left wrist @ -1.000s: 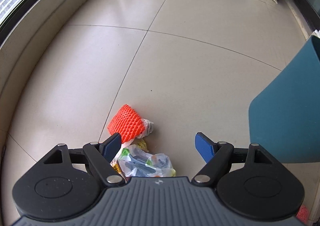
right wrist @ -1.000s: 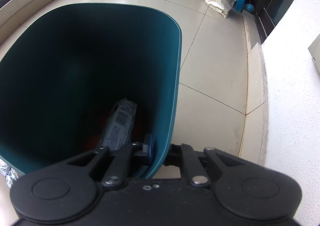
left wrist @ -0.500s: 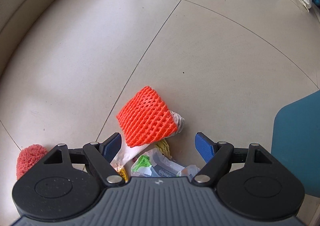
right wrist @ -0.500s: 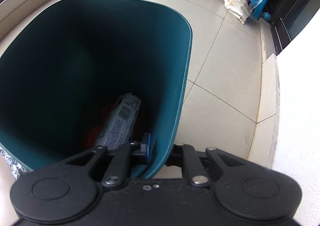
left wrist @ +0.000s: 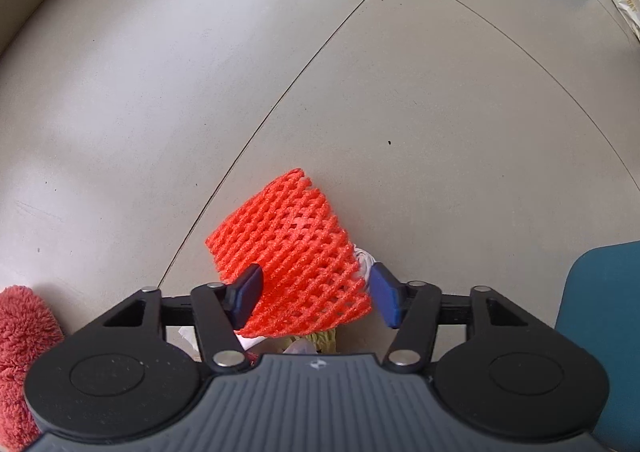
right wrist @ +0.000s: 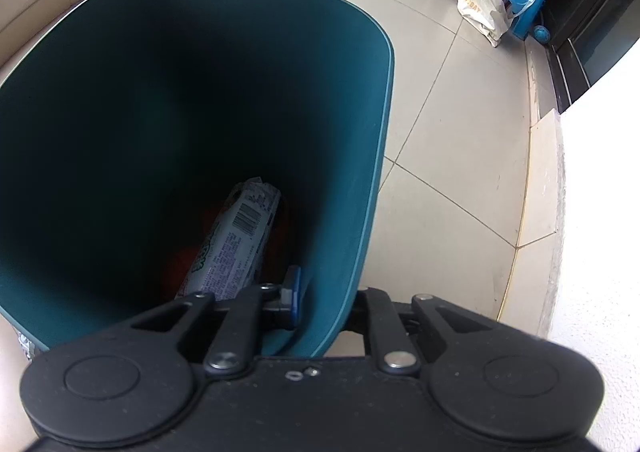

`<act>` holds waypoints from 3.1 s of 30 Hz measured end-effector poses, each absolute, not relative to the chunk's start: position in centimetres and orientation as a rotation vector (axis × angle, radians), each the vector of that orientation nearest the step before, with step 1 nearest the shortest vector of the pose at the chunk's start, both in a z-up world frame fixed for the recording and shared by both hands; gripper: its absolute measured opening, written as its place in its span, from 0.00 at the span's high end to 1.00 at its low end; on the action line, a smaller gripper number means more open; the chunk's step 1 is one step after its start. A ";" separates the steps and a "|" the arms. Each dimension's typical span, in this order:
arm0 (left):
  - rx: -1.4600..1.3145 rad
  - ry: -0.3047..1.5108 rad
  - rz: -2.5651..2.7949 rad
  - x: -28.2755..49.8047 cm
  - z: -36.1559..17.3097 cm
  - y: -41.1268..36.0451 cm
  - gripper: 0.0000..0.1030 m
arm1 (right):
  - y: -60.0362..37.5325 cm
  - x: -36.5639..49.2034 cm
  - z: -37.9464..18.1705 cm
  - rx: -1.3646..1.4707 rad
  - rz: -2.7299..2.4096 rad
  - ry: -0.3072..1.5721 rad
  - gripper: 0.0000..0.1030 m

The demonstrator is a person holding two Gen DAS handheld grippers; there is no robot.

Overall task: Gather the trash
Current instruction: 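Return the left gripper to the pile and grasp the orange foam fruit net, then lift the foam net with the left gripper over the wastebasket and release it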

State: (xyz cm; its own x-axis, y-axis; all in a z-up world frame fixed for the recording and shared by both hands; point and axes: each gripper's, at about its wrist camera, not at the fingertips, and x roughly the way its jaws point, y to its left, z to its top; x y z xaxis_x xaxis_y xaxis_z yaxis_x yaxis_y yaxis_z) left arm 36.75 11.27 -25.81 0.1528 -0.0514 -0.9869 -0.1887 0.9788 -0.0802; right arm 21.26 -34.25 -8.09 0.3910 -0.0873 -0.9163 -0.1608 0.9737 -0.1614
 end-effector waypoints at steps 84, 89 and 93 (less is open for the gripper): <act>-0.258 1.369 0.176 34.1 -24.5 15.1 0.96 | -32.7 20.9 -8.0 -0.260 0.064 1.189 0.87; -0.211 1.330 0.156 34.1 -20.4 14.9 0.96 | -32.7 21.0 -7.9 -0.260 0.064 1.186 0.87; -0.173 1.284 0.137 33.7 -16.6 14.6 0.96 | -32.7 21.0 -7.9 -0.260 0.065 1.182 0.87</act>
State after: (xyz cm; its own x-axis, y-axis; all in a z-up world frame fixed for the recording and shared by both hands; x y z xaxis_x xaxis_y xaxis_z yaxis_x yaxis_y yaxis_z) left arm 33.65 14.56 -16.57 0.2782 0.0049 -0.9605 -0.1973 0.9789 -0.0521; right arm 20.97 -32.73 -7.86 0.3807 -0.0857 -0.9207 -0.1857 0.9683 -0.1670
